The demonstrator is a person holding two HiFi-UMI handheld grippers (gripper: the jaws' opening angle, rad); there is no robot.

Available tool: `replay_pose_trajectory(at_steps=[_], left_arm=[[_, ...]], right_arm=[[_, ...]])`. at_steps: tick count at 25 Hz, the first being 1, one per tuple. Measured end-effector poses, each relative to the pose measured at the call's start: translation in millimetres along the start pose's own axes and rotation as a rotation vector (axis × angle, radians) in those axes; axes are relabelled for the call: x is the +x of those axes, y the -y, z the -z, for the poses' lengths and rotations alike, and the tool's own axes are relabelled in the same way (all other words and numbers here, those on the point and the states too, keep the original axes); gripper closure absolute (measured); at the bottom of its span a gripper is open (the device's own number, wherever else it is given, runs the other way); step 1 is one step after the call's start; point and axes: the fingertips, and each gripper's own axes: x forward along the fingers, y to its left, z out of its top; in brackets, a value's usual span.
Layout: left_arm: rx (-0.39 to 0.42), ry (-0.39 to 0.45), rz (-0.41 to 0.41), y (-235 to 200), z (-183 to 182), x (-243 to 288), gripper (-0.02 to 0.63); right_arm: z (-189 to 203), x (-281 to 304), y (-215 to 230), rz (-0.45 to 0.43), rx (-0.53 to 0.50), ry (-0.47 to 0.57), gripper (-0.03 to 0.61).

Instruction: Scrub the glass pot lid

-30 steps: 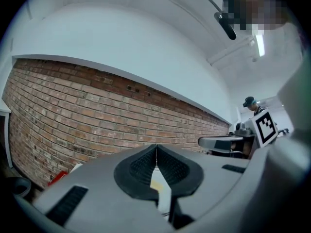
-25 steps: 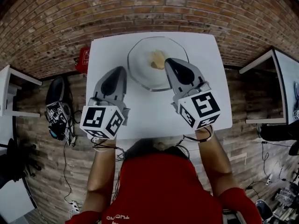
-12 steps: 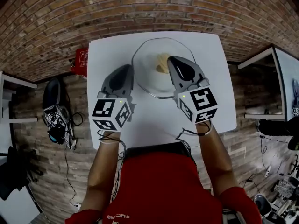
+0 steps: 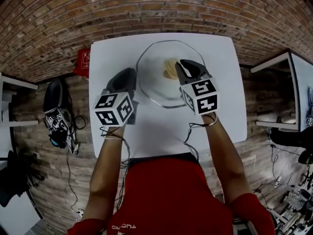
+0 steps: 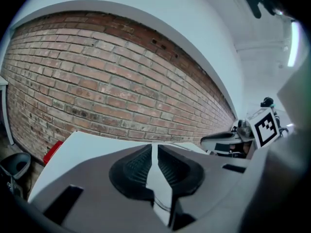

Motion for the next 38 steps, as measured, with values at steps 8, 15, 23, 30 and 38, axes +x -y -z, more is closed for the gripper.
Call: replay_pose_trajectory(at_steps=[8, 15, 23, 30, 38], left_arm=[[-0.103, -0.153, 0.007, -18, 43, 34, 0.459], [-0.215, -0.263, 0.030, -28, 72, 52, 0.417], [-0.273, -0.348, 0.053, -31, 90, 62, 0.419], [-0.284, -0.355, 0.086, -27, 91, 66, 0.478], [-0.265, -0.361, 0.070, -27, 90, 66, 0.500]], right_arm=[[50, 38, 16, -0.020, 0.012, -0.193, 0.454], [70, 60, 14, -0.053, 0.024, -0.276, 0.454], [85, 69, 12, -0.065, 0.032, -0.324, 0.456], [88, 71, 7, -0.076, 0.025, -0.343, 0.518], [67, 62, 7, -0.059, 0.065, -0.310, 0.525]])
